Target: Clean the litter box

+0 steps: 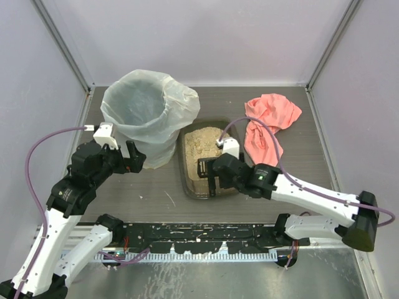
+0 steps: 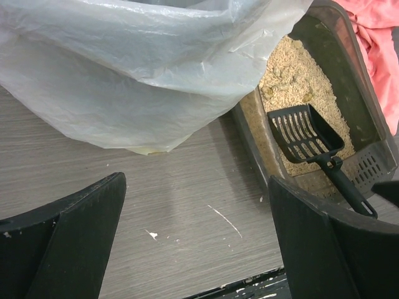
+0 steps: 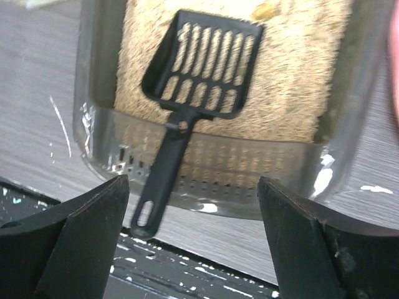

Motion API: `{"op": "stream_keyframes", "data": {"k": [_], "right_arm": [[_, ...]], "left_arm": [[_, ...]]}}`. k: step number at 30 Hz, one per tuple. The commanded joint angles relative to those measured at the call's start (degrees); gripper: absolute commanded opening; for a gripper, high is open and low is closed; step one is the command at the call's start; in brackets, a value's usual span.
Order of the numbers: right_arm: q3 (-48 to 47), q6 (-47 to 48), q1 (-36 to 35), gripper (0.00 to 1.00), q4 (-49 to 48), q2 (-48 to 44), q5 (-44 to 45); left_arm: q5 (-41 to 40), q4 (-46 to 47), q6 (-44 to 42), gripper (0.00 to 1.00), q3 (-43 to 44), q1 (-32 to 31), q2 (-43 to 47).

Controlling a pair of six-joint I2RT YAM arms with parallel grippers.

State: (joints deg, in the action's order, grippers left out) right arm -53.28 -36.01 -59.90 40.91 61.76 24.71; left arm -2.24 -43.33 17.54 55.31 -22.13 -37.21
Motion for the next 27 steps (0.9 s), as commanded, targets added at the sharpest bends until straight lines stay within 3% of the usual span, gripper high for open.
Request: {"op": "stream_keyframes", "data": {"k": [1,11,27], "right_arm": [[-3.91,-1.94,-4.94,0.89,-2.31,7.35,0.03],[-5.56,-1.60,-5.72,0.68,6.56,13.07,6.44],[-1.24,2.46,6.43,0.68,9.53,4.40,9.38]], "left_arm": [[-1.04,4.81,0.56,0.98,-0.52,-0.20,0.63],[1.70,4.12,-1.09,0.98,-0.76,-0.19,-0.02],[7.89,7.49,-0.34,0.98,-0.07,-0.19,-5.90]]}}
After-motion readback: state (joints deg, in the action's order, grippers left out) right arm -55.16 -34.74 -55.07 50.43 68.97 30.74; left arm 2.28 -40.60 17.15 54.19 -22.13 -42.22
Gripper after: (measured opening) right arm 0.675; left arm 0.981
